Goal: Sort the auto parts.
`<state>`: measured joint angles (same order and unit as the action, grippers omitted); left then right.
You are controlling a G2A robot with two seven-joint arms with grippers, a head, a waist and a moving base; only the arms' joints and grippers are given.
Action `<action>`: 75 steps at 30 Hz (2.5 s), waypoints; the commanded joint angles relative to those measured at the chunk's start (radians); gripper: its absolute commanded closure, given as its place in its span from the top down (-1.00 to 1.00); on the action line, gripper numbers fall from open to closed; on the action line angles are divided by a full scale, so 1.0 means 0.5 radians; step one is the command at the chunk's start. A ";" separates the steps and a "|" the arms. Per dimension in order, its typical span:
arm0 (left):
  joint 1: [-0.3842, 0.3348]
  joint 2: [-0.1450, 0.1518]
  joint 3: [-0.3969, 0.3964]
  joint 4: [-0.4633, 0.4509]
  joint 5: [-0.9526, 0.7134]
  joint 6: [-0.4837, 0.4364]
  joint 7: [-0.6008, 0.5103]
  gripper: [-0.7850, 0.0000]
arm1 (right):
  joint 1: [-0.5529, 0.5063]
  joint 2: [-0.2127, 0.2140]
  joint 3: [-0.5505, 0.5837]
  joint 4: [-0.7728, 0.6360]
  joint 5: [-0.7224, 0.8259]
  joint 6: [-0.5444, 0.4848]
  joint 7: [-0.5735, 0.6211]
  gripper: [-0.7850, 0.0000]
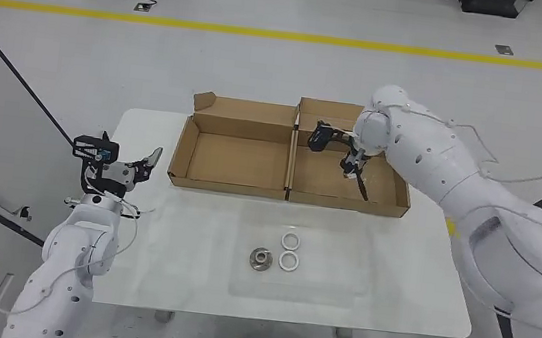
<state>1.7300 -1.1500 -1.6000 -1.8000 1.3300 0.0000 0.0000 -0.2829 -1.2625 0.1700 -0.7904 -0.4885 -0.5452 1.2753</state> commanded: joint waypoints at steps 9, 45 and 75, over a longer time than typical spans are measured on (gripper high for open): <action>0.000 0.000 0.000 0.000 0.000 0.000 0.000 1.00 | 0.001 -0.004 0.000 0.015 0.001 -0.004 -0.004 -1.00; 0.000 0.000 0.000 0.000 0.000 0.000 0.000 1.00 | -0.213 -0.198 0.059 0.497 -0.279 0.146 -0.325 -1.00; 0.000 0.000 0.000 0.000 0.000 0.000 0.000 1.00 | -0.196 -0.239 0.212 0.553 -0.303 0.045 -0.411 -0.21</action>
<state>1.7300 -1.1500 -1.6000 -1.8000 1.3300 0.0000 0.0000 -0.3845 -1.3855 0.2677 -0.5066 -0.6458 -0.5173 1.0737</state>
